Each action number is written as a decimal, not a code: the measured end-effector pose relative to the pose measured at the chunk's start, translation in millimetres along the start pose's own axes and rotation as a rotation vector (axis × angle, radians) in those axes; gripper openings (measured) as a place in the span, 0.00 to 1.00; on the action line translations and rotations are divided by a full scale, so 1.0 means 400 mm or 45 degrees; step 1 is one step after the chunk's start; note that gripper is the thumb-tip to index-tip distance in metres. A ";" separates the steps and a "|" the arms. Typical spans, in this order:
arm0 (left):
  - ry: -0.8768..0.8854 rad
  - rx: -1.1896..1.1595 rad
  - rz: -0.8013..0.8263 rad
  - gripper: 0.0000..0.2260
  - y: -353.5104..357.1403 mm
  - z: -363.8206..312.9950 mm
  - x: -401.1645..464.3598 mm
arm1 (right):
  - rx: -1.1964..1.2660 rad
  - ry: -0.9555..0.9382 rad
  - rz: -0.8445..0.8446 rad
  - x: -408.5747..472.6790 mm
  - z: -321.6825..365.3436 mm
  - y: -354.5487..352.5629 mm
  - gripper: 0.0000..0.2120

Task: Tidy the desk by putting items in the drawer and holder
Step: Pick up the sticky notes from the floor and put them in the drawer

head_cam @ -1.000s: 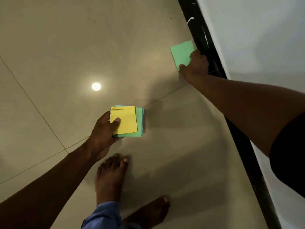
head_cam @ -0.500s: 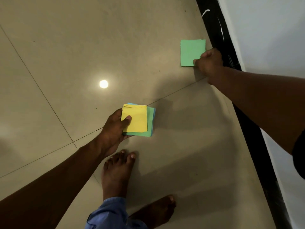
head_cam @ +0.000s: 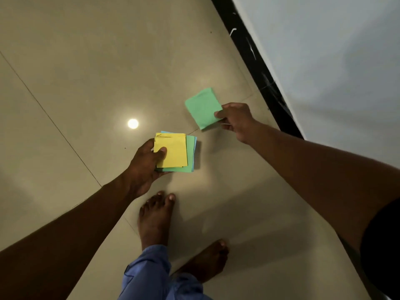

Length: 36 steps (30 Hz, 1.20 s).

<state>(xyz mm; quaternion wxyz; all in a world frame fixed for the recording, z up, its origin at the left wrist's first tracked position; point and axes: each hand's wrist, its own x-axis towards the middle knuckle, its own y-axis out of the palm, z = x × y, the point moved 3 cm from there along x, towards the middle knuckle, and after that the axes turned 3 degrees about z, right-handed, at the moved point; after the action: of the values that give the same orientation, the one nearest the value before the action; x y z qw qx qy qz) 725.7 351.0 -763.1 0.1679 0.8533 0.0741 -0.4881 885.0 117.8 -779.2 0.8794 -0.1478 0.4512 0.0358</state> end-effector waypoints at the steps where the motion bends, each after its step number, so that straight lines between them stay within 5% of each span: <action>1: 0.022 0.043 0.004 0.12 0.010 -0.014 -0.013 | 0.012 -0.006 0.006 -0.035 -0.005 -0.001 0.09; 8: 0.115 0.287 0.165 0.15 0.097 -0.134 -0.183 | 0.093 -0.001 0.205 -0.298 0.011 -0.063 0.09; 16: 0.225 0.684 0.315 0.13 0.229 -0.319 -0.505 | -0.292 -0.225 0.439 -0.688 0.243 -0.207 0.09; 25: 0.263 0.822 0.522 0.11 0.445 -0.430 -0.960 | -0.513 -0.348 0.193 -1.187 0.435 -0.378 0.08; 36: 0.671 0.904 0.671 0.20 0.714 -0.601 -1.395 | -0.193 -0.467 -0.058 -1.637 0.574 -0.631 0.07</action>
<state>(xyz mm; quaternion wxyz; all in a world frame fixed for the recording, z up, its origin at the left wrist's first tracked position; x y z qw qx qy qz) 716.6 191.7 -110.9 -0.0394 0.9414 -0.2741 -0.1928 727.6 -9.9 -69.1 0.9338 -0.2147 0.2759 0.0759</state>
